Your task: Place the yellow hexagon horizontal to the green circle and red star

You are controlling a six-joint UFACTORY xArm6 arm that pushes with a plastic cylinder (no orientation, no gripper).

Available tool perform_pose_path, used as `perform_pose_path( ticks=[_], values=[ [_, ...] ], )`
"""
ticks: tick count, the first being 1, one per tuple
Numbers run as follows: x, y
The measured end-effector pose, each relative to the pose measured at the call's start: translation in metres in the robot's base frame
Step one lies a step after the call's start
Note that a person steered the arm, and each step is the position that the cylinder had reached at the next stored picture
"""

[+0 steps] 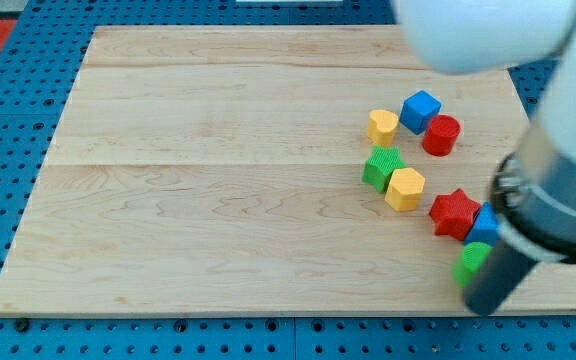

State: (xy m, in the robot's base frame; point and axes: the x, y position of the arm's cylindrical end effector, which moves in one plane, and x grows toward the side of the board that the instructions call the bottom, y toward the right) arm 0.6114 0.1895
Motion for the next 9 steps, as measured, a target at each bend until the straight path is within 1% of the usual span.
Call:
perform_pose_path(
  ticks=[1, 2, 3, 4, 5, 6, 7, 8, 9],
  values=[
    [-0.016, 0.023],
    [-0.016, 0.056],
    [-0.020, 0.074],
    [-0.034, -0.005],
    [-0.049, -0.050],
    [-0.054, -0.046],
    [-0.053, -0.044],
    [-0.050, -0.026],
    [-0.050, -0.025]
  ],
)
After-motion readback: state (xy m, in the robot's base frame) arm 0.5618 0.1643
